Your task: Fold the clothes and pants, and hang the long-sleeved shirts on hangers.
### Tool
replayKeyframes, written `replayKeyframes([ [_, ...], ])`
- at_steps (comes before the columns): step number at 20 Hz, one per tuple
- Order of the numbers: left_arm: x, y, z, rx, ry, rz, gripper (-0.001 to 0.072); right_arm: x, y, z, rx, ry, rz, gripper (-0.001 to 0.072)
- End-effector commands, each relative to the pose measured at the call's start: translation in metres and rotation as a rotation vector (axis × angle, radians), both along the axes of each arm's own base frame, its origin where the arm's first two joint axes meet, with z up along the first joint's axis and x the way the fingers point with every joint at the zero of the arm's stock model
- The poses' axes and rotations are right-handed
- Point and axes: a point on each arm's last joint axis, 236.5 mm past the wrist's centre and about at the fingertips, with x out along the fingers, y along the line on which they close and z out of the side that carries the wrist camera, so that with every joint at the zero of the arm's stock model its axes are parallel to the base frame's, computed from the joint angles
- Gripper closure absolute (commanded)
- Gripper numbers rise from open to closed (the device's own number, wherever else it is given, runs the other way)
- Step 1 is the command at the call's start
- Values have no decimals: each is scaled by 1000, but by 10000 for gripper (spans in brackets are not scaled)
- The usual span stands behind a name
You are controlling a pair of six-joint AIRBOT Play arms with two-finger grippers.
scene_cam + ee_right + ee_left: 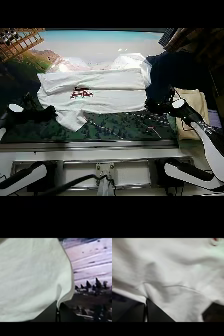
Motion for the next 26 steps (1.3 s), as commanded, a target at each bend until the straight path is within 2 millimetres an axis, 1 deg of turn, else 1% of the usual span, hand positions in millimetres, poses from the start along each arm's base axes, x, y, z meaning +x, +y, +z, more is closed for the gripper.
replayKeyframes([
  [1,-8,-1,37,12,-75,-65,705,-18,-2,11,-62,7,108,694],
  [3,-25,16,56,104,-94,-99,705,-38,-11,22,-146,13,207,694],
  [4,-37,25,61,153,-80,-116,705,-50,-13,28,-174,24,251,694],
  [7,-63,48,68,309,-39,-182,705,-83,-24,51,-261,47,345,694],
  [9,-80,71,74,443,-3,-212,706,-101,-36,66,-327,54,368,694],
  [10,-85,76,77,491,6,-228,706,-109,-39,72,-350,55,381,694],
  [11,-88,74,78,503,12,-254,706,-116,-40,79,-359,50,389,694],
  [12,-89,67,78,493,11,-273,706,-121,-38,85,-359,38,391,694],
  [13,-87,60,78,476,3,-287,706,-122,-36,91,-353,18,386,693],
  [14,-86,57,78,472,-6,-295,706,-121,-34,96,-348,-1,380,693],
  [16,-75,60,80,487,-44,-280,706,-113,-34,98,-348,-29,356,693],
  [19,-45,62,82,491,-123,-247,707,-86,-31,96,-327,-69,330,693],
  [21,-18,69,88,521,-187,-238,708,-62,-29,93,-314,-88,332,693],
  [23,14,77,97,552,-251,-227,708,-33,-30,90,-315,-98,345,693],
  [26,59,82,109,550,-330,-184,708,10,-24,85,-281,-97,383,693],
])
